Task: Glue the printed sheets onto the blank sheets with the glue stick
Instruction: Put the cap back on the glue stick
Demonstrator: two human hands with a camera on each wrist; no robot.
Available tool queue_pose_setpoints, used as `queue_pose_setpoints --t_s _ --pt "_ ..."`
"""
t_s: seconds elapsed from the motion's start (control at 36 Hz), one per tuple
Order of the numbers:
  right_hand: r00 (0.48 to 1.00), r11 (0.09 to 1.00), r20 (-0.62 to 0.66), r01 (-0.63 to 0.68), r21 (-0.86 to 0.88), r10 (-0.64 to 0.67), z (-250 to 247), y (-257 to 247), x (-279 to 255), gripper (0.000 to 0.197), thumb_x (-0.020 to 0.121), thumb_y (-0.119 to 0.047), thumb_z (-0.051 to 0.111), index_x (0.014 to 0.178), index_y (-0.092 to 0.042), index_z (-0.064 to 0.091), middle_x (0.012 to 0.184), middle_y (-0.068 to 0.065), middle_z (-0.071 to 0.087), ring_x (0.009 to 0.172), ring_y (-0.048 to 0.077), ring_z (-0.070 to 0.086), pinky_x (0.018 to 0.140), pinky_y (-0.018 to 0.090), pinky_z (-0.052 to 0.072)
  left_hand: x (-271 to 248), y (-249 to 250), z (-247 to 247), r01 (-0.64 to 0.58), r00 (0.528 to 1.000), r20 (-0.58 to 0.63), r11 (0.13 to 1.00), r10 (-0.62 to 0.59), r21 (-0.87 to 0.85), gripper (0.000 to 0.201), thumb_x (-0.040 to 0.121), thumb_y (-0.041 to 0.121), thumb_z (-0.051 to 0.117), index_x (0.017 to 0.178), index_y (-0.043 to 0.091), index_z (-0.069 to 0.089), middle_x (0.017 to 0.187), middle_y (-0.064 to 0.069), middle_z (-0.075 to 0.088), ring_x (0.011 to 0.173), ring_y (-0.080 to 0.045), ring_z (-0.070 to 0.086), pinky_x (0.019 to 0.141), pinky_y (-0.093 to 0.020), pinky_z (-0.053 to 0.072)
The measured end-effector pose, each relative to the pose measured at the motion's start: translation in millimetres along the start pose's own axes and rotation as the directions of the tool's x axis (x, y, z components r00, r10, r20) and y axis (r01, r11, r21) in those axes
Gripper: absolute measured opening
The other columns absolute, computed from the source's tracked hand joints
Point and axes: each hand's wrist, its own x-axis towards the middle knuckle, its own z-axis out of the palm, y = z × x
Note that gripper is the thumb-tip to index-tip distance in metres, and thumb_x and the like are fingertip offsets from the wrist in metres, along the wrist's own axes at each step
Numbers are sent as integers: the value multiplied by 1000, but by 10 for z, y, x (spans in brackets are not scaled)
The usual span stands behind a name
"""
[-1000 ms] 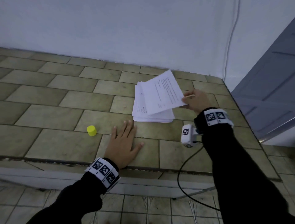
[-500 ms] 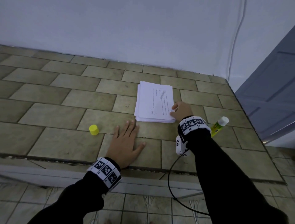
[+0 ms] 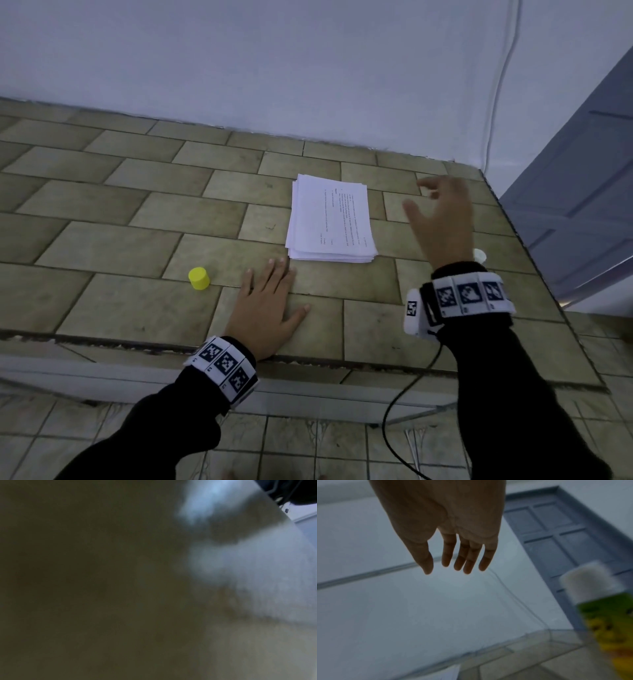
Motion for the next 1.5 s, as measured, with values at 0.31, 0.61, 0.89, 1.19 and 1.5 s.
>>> queue_pose_setpoints --t_s 0.31,0.61,0.89,1.19,1.5 --pt "867 863 91 -496 89 489 -459 640 -396 85 72 -31 84 138 -3 37 138 13 46 126 26 46 96 32 39 4 21 -17 21 999 31 999 -22 29 90 85 71 3 156 18 15 164 0 3 151 -17 -3 122 -47 -2" --pt "756 800 260 -563 -210 600 -336 912 -562 51 85 -8 69 129 1 45 123 24 55 112 38 52 86 42 41 8 25 -40 40 997 69 999 -42 36 93 81 73 -1 156 20 12 164 3 -1 150 -13 -7 122 -44 -6" --pt "855 931 368 -342 -130 365 -322 519 -493 43 87 -20 69 125 -9 52 110 7 61 99 23 59 85 37 47 106 57 -355 128 980 172 977 -99 -171 83 87 76 20 147 22 38 159 0 28 148 -17 18 120 -43 14" --pt "828 990 561 -82 114 4 7 -323 -672 30 87 -25 70 111 -17 54 93 -3 57 73 7 56 62 16 43 211 429 -836 82 997 56 674 -60 -734 46 91 40 63 133 22 54 121 11 63 105 4 58 82 -4 43" --pt "827 975 559 -73 208 -57 254 -541 -865 32 85 -30 71 108 -17 54 97 -2 60 83 13 59 69 24 47 288 448 -757 121 983 64 344 -173 -931 24 82 21 76 96 2 69 90 -17 70 86 -27 68 86 -42 58"
